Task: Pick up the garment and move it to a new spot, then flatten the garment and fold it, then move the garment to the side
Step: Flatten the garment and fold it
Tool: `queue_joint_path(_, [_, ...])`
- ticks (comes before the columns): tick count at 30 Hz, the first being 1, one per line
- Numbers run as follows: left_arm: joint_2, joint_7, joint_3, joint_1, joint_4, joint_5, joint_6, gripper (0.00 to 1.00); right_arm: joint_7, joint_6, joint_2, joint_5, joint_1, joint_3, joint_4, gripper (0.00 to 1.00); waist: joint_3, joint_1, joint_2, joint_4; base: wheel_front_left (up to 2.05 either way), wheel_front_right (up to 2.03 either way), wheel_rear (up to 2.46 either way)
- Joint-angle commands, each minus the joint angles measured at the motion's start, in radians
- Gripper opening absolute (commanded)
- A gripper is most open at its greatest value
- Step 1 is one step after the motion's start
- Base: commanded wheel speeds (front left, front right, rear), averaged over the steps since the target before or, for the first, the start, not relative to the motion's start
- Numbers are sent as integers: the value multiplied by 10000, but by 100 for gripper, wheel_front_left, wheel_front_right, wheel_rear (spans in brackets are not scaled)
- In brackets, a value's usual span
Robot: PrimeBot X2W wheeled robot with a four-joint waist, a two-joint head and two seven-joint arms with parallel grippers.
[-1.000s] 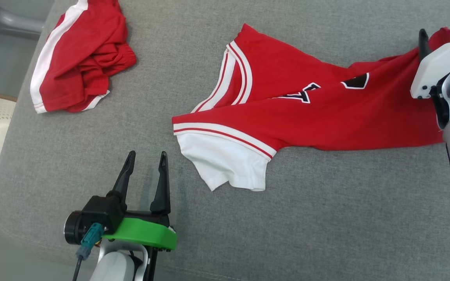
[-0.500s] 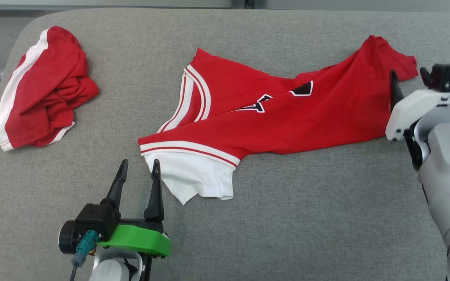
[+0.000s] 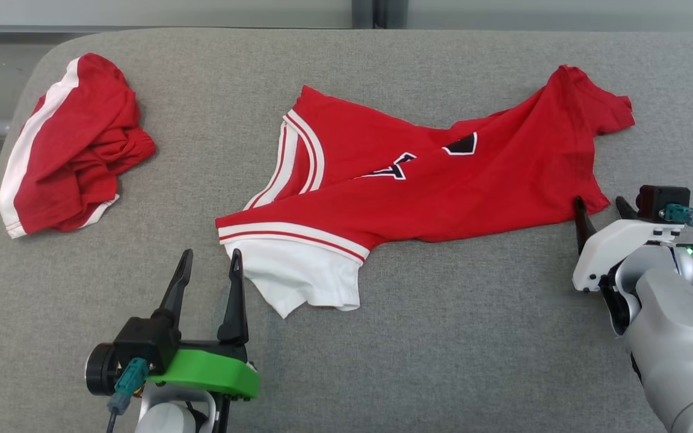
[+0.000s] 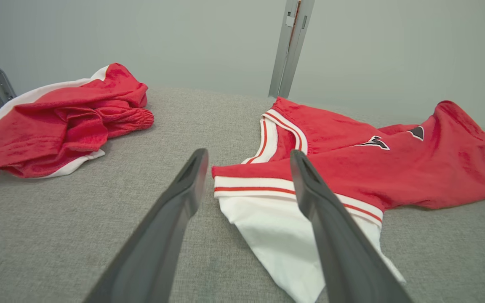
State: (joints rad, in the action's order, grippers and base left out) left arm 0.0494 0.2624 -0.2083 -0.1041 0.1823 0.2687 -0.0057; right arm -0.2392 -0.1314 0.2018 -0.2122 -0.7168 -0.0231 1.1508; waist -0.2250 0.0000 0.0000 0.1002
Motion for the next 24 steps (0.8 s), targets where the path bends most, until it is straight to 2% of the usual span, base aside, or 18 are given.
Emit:
queue_joint_path(1, [21,35,44,65,23,-42,-29,100,58,14,0,-145,157,-34,70,100,8,0,0,107,0,0,0])
queue_joint_path(4, [21,35,52,122,59,-50,-27,100,277,14,-54,-318,195,-155,299,100,78,0,0,211,0,0,0])
queue_joint_path(5, [21,35,60,138,64,-45,-25,100,294,14,-85,-373,194,-185,334,64,105,0,0,231,0,0,0])
queue_joint_path(6, [21,35,70,164,65,-42,-19,100,309,8,-113,-428,188,-235,366,42,131,0,0,242,0,0,0])
queue_joint_path(7, [21,35,77,186,72,-41,-10,100,320,8,-137,-470,186,-279,377,25,159,0,0,242,0,0,0])
queue_joint_path(8, [21,35,89,210,84,-42,2,100,292,6,-171,-566,193,-336,346,0,205,0,0,231,0,0,0])
queue_joint_path(10, [21,35,127,270,92,-34,34,100,196,8,-174,-709,262,-398,246,0,307,0,0,180,0,0,0])
queue_joint_path(11, [20,35,143,569,145,114,55,100,-75,11,-91,-1354,816,-620,-461,0,733,0,0,-213,0,0,0])
queue_joint_path(15, [20,35,126,723,172,187,73,100,-126,11,18,-1866,1517,-724,-1146,0,997,0,0,-495,0,0,0])
queue_joint_path(24, [22,35,23,883,212,203,76,100,43,11,385,-2517,3040,-422,-2571,0,1163,0,0,-888,0,0,0])
